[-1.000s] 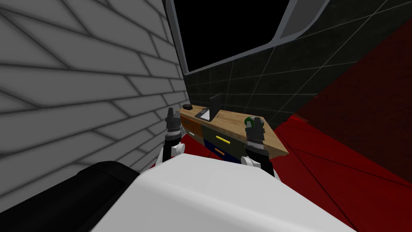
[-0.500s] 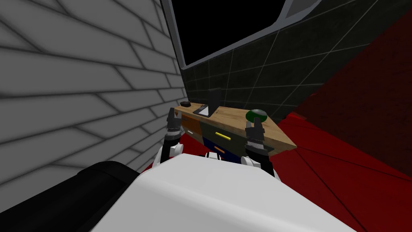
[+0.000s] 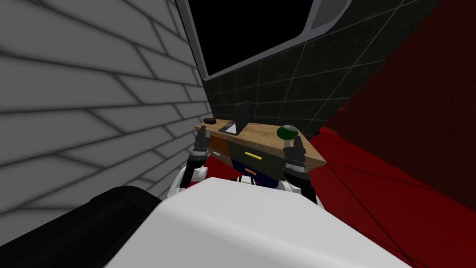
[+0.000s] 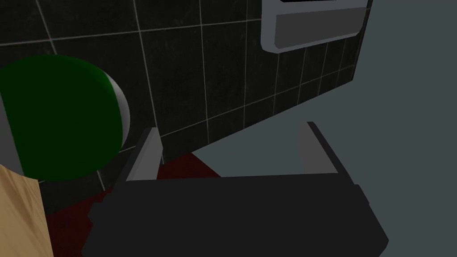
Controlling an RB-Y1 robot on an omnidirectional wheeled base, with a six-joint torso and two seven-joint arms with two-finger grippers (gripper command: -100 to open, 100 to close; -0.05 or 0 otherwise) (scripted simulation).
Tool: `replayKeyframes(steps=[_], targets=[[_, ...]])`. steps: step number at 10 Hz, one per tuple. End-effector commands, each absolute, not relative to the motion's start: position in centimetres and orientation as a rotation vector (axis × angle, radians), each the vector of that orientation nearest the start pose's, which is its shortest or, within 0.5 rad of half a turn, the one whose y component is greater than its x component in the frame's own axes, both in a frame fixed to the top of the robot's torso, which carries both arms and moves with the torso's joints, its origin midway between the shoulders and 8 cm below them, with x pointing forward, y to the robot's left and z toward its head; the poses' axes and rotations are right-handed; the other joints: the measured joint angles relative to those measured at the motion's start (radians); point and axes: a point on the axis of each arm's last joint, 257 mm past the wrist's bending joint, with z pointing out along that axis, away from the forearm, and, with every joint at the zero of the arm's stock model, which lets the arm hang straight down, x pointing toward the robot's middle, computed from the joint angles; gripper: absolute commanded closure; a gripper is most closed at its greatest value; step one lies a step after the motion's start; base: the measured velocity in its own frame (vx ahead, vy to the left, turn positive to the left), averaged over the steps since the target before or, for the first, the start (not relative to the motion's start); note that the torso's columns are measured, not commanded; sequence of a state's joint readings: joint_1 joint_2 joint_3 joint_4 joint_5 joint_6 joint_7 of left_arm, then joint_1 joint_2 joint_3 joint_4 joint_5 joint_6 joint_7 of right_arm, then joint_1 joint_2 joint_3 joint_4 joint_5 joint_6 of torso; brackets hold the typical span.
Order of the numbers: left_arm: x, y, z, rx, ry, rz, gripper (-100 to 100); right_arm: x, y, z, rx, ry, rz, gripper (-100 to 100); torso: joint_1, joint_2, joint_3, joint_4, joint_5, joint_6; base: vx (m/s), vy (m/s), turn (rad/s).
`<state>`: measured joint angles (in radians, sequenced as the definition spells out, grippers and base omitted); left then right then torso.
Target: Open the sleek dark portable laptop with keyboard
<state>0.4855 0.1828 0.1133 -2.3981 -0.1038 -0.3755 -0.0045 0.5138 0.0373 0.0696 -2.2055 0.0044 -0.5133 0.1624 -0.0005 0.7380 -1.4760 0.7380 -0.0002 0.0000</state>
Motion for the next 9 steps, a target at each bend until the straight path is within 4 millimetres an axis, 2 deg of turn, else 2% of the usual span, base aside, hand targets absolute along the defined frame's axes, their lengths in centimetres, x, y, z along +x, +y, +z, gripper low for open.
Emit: replayKeyframes(steps=[1, 9], targets=[[35.1, 28.9, 4.5, -0.461, 0.883, -1.064, -100, 35.7, -26.2, -1.1, 0.683, 0.681, 1.199, 0, 0.001, 0.000, 0.000, 0.000, 0.000, 0.000, -0.007, -0.046, -0.146], [37.2, 33.7, 0.5, -0.559, 1.100, -0.868, -100, 35.7, -26.2, -1.1, 0.683, 0.681, 1.199, 0, 0.001, 0.000, 0.000, 0.000, 0.000, 0.000, -0.004, -0.051, -0.161]])
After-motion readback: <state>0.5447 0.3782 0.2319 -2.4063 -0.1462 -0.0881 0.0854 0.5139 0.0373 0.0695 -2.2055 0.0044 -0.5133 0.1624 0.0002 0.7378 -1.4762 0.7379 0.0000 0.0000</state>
